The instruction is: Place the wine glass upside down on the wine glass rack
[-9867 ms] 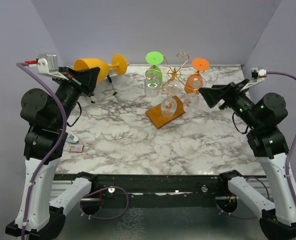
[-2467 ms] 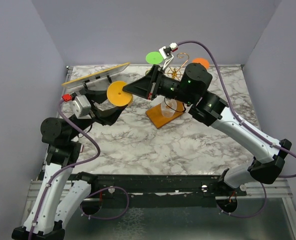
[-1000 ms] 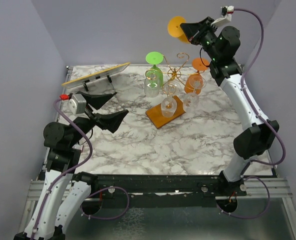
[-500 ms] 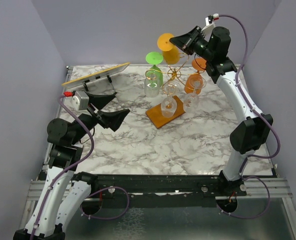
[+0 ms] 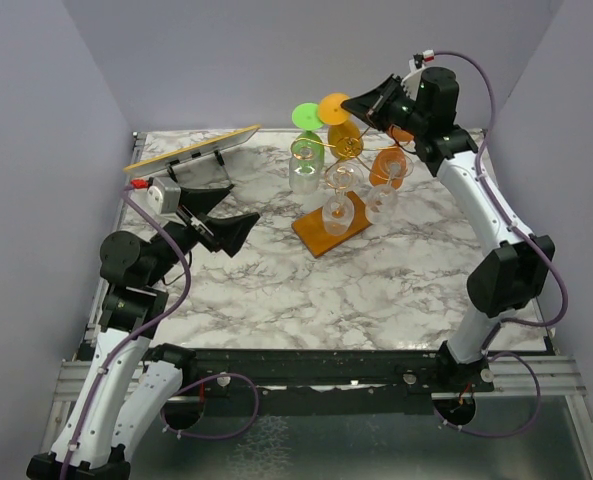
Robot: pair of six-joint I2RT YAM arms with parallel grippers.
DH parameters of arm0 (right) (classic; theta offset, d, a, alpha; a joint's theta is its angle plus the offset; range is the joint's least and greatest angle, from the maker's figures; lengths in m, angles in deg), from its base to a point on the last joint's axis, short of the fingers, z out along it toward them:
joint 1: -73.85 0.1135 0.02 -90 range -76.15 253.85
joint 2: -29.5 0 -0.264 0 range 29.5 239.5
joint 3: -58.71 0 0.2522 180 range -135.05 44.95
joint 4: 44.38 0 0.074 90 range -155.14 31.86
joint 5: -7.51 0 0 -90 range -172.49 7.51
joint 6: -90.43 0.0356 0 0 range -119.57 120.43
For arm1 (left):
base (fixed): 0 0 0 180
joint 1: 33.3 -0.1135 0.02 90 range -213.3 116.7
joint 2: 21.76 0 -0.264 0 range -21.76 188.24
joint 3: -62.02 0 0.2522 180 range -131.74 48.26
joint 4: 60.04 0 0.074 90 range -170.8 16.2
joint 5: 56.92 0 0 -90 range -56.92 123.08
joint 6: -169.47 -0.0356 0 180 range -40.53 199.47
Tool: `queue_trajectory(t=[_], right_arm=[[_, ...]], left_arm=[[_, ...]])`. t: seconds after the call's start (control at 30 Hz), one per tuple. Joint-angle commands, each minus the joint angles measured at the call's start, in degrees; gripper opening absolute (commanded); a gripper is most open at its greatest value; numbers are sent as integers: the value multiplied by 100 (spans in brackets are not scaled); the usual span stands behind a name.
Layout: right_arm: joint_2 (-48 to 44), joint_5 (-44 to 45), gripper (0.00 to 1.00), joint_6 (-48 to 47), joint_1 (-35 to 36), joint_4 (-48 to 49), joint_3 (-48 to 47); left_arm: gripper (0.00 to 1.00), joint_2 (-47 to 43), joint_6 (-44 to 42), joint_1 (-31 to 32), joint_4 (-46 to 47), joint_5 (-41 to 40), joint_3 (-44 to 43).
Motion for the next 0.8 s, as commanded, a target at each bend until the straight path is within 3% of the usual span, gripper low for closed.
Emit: queue_trajectory(t=[0.0,0.77], right_arm=[[-532,249,1,-48,9,-197,209],[-1074,1602,1,-104,6,-502,610]], left_arm=[[99,5,11,13,-184,-338,-27],[99,-40,-81,13,-373,-564,-8]])
